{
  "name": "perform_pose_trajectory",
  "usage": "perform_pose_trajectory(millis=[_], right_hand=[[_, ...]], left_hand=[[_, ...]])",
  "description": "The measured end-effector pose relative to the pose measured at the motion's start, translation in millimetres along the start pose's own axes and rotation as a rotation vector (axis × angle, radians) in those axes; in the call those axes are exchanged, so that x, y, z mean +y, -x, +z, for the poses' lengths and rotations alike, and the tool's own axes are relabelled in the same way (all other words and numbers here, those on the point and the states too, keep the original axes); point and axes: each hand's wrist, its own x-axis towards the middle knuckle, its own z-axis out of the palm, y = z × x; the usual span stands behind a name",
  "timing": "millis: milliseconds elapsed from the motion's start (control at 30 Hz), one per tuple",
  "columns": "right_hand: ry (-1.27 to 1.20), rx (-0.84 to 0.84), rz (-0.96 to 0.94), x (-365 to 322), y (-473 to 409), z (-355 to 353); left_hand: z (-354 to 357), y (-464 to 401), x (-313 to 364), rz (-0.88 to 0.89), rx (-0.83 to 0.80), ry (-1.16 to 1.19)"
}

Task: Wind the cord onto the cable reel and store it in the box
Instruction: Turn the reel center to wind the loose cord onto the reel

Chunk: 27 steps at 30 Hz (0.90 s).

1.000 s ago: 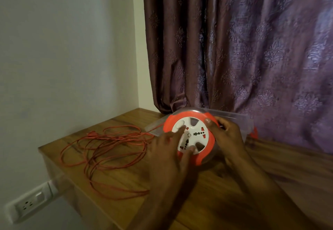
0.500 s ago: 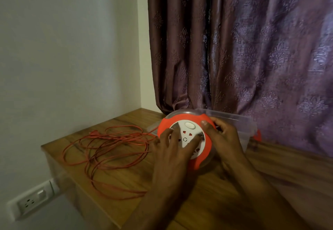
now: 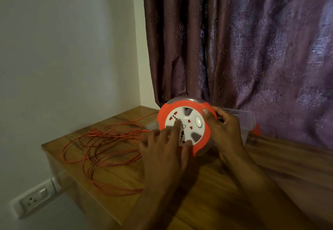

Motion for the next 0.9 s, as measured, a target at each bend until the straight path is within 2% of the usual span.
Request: perform_pose_trajectory(millis=[233,467,600,733,833,900], right_hand=[[0.008,-0.01,-0.041,-2.1,1.5,2.7],[-0.035,-0.012,0.029,2.2,0.3,0.0],[-0.042,-0.014,0.062,1.9,2.9,0.5],[-0.038,-0.014,0.075,-1.0,5.3,1.2],[-0.041,0.009,0.074,-3.7,3.3,2.3],[-0.037,0.035,0.071,-5.1,1.8,2.7]], left_hand=[[2.8,-13.6,8.8,0.012,-0.04,-0.07],[0.4,-19.4,3.6,0.176,-0.126,-0.117],[-3.4,-25.2,-1.2,0.242,-0.121,-0.072],[-5.5,-29.9,-2.6,0.22,-0.17,-0.002],[-7.0,-23.0,-2.8,0.199,-0.123,0.053],[-6.7,-15.5,-1.7,0.121,-0.014,0.107]])
